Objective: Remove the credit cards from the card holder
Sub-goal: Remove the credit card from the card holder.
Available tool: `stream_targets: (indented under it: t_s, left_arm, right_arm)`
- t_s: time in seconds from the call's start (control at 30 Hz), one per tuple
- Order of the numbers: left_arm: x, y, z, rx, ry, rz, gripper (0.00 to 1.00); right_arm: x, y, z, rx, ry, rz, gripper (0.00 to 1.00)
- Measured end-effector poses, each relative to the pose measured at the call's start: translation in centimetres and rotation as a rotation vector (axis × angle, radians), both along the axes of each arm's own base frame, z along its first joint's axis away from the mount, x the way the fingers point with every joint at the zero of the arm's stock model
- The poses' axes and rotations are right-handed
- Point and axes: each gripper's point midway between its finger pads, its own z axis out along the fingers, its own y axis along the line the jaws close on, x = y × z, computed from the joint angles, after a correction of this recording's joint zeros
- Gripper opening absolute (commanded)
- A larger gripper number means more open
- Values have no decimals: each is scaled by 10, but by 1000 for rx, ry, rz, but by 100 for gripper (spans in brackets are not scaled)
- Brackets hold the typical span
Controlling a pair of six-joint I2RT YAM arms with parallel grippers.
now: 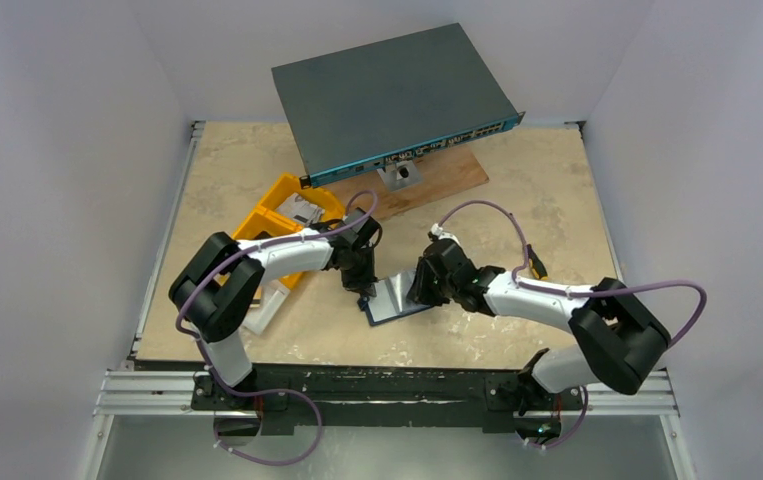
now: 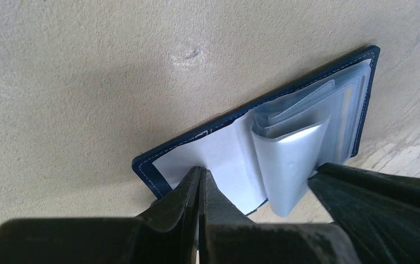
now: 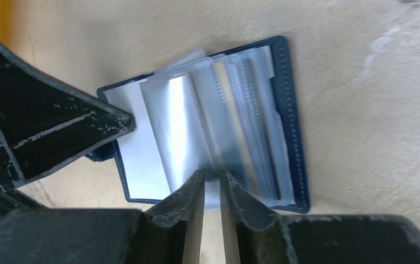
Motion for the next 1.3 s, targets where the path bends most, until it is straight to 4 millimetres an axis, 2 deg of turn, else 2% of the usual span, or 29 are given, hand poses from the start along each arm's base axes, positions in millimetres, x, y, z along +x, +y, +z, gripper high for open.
stream_targets:
  t_s: [0.4,0.53,0.67,0.77,0.83,0.9,1.0,1.1,1.2,1.3]
  left_arm:
    - [0,-1,0,-14,1,-26,0]
    - [0,1,4,-8,-10,-42,8]
    - [1,2,26,-21,-47,-68,14]
    - [13,-12,56,-76,-112,-90,14]
    - [18,-21,68,-111,-135,-106,13]
    - [18,-28,71,-132,-133,-121,11]
    - [17,-35,61,-131,-114,-137,4]
    - [16,-33,38,-92,-72,-136,0]
    - [12,-24,15,-34,-35,-127,0]
    - [7,-13,5,12,-19,-116,0]
  right_arm:
    - [-15,39,-9,85,34,98,18]
    - [-16,43,-12,99,45,99,18]
    - [-17,47,-13,117,57,102,18]
    - [-17,49,-13,122,55,104,19]
    - [-16,50,-13,126,52,106,18]
    - [-16,51,-13,129,51,104,19]
    - [-15,52,-13,134,49,102,19]
    - [-15,52,-13,135,50,100,20]
    - [-14,52,-12,135,47,98,28]
    - [-15,51,-8,135,46,99,39]
